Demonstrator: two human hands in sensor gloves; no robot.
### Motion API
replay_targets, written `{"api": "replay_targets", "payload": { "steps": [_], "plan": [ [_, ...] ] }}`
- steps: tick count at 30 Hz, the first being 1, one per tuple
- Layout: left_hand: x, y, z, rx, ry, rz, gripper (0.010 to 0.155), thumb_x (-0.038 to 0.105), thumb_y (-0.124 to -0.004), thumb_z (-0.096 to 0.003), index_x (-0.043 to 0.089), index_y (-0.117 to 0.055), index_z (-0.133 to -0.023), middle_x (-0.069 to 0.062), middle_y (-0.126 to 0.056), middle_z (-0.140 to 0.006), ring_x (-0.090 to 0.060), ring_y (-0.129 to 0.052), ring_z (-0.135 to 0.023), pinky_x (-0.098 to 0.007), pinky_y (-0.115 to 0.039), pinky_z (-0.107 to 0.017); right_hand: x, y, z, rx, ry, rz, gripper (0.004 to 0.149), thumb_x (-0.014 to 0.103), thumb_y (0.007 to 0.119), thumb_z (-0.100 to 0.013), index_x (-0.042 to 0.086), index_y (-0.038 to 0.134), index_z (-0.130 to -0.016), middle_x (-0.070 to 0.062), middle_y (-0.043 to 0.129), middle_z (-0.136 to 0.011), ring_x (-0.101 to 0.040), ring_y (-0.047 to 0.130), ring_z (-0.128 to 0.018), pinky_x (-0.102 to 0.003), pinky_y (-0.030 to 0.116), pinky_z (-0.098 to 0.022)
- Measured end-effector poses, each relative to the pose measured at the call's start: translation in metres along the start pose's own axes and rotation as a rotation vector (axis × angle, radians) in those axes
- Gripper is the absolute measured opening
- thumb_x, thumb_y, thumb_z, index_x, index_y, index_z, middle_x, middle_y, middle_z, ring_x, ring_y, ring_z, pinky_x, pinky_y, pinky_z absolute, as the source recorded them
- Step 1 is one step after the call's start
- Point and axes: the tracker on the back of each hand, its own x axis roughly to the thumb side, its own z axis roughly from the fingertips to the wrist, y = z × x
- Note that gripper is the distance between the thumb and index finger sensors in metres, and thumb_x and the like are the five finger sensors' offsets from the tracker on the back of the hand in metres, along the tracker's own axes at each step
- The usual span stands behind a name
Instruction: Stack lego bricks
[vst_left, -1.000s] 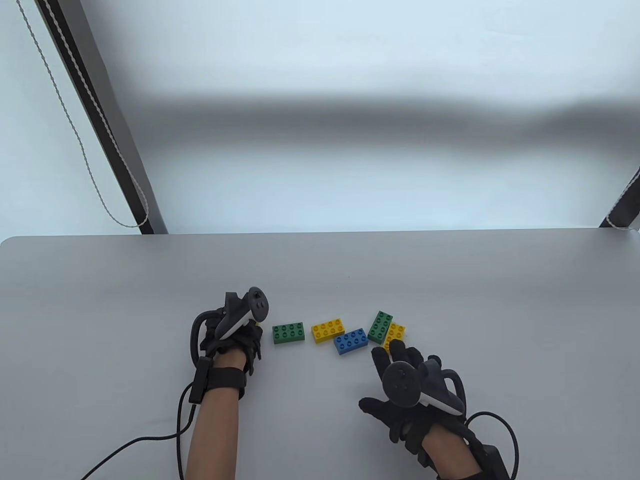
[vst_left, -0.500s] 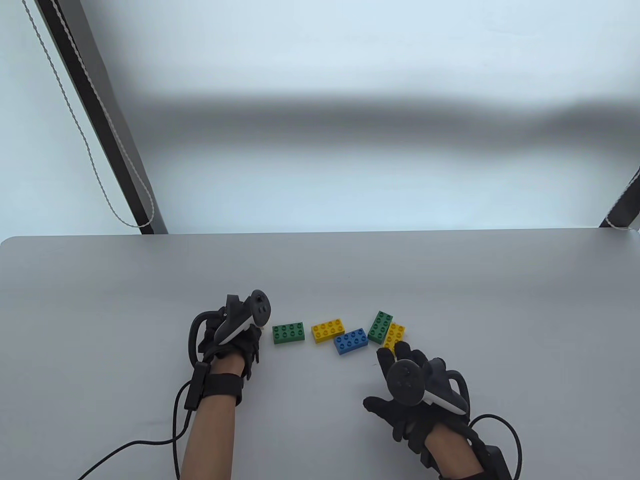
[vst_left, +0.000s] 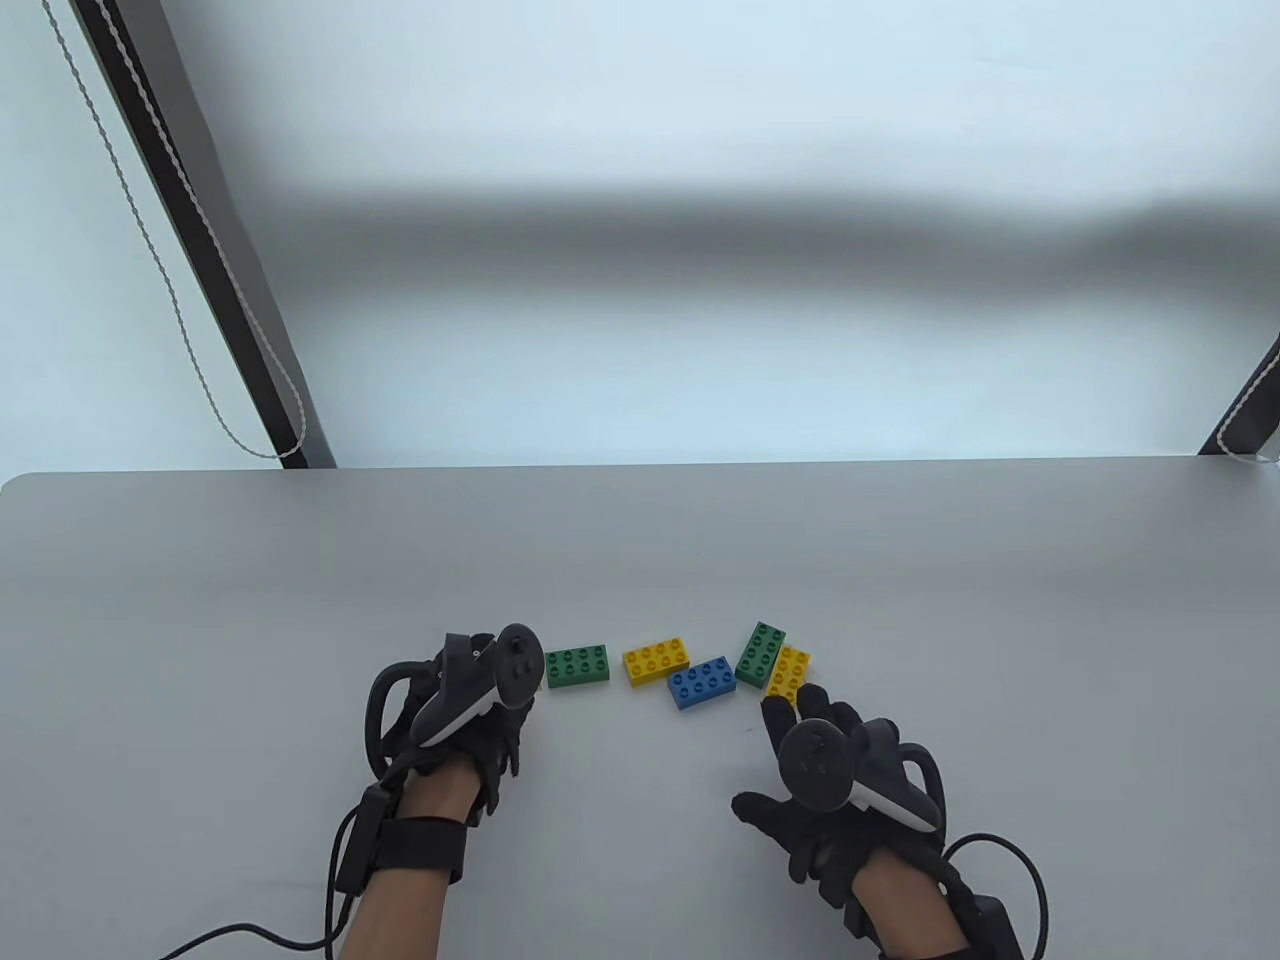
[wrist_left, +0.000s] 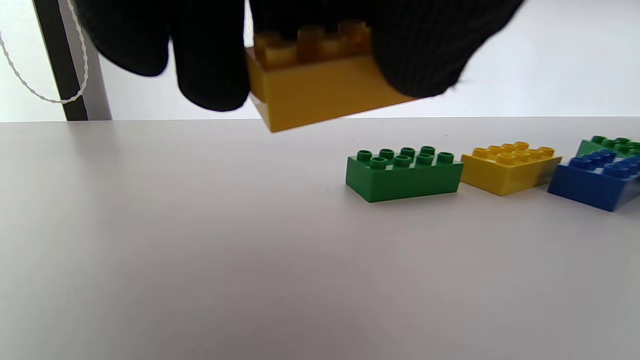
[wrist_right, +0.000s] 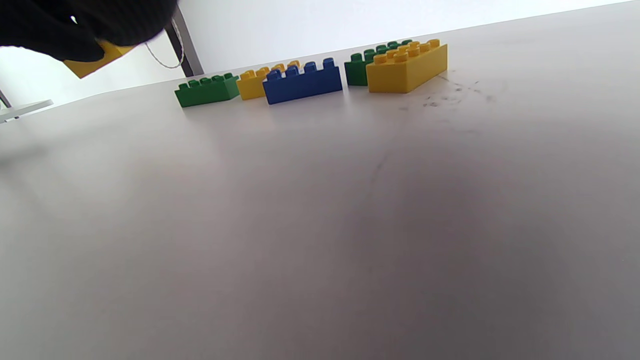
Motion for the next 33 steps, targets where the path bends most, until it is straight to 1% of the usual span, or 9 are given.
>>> {"api": "replay_targets", "payload": {
  "steps": [6,10,13,14,16,20,26,33],
  "plan": [
    [0.022,0.002,0.026,0.037,-0.091,0.024,0.065,0.05,-0.08,-0.0389,0.031,-0.06,-0.098,-0.002,-0.075,-0.099,-0.031,-0.088,-0.079,-0.058,-0.072,-0.063,0.0,0.001,0.001,0.008,0.013,0.002,0.096,0.067,0.067,-0.039,0.013,0.02,-0.103,-0.03,0.019,-0.107,-0.061,0.033,-0.095,-0.082,0.025,-0.057],
    [0.034,-0.004,0.041,0.056,-0.148,0.052,0.064,0.05,-0.081,-0.0388,0.032,-0.062,-0.097,-0.002,-0.077,-0.098,-0.031,-0.089,-0.078,-0.058,-0.072,-0.063,0.0,0.001,0.001,0.012,0.016,0.005,0.096,0.067,0.067,-0.039,0.013,0.02,-0.103,-0.03,0.02,-0.107,-0.061,0.033,-0.095,-0.082,0.025,-0.057],
    [0.044,-0.013,0.051,0.073,-0.193,0.097,0.064,0.051,-0.081,-0.0389,0.031,-0.064,-0.097,-0.003,-0.079,-0.098,-0.031,-0.091,-0.077,-0.058,-0.073,-0.062,0.0,0.002,0.001,0.014,0.016,0.007,0.096,0.067,0.067,-0.039,0.013,0.02,-0.103,-0.03,0.02,-0.107,-0.061,0.033,-0.095,-0.082,0.025,-0.057],
    [0.049,-0.015,0.052,0.036,-0.205,0.092,0.064,0.051,-0.082,-0.0387,0.031,-0.065,-0.097,-0.003,-0.079,-0.097,-0.031,-0.091,-0.076,-0.058,-0.074,-0.061,0.001,0.003,0.0,0.02,0.011,0.008,0.096,0.067,0.067,-0.039,0.013,0.02,-0.103,-0.03,0.02,-0.107,-0.061,0.033,-0.095,-0.082,0.025,-0.057],
    [0.055,-0.016,0.056,0.052,-0.209,0.069,0.064,0.051,-0.082,-0.0385,0.031,-0.065,-0.097,-0.002,-0.08,-0.097,-0.031,-0.092,-0.076,-0.058,-0.074,-0.062,0.001,0.004,0.0,0.023,0.013,0.015,0.096,0.067,0.067,-0.039,0.013,0.02,-0.103,-0.03,0.02,-0.107,-0.061,0.033,-0.095,-0.082,0.025,-0.057],
    [0.068,-0.025,0.063,0.011,-0.248,0.035,0.063,0.051,-0.082,-0.0381,0.032,-0.066,-0.096,-0.003,-0.081,-0.097,-0.03,-0.092,-0.076,-0.058,-0.074,-0.061,0.001,0.005,0.001,0.033,0.021,0.013,0.096,0.067,0.067,-0.039,0.013,0.02,-0.103,-0.03,0.02,-0.107,-0.061,0.033,-0.095,-0.082,0.025,-0.057],
    [0.073,-0.039,0.064,-0.046,-0.28,-0.007,0.063,0.051,-0.085,-0.0369,0.032,-0.069,-0.095,-0.003,-0.083,-0.095,-0.03,-0.093,-0.075,-0.057,-0.075,-0.061,0.001,0.008,0.0,0.05,0.032,0.02,0.096,0.067,0.067,-0.039,0.013,0.02,-0.102,-0.03,0.02,-0.107,-0.061,0.034,-0.095,-0.082,0.025,-0.057],
    [0.083,-0.048,0.067,-0.111,-0.32,-0.062,0.063,0.051,-0.085,-0.0365,0.031,-0.07,-0.095,-0.002,-0.083,-0.095,-0.029,-0.093,-0.075,-0.057,-0.075,-0.061,0.003,0.01,0.0,0.06,0.027,0.026,0.096,0.067,0.067,-0.039,0.013,0.02,-0.102,-0.03,0.02,-0.107,-0.061,0.034,-0.095,-0.082,0.025,-0.057]
  ]
}}
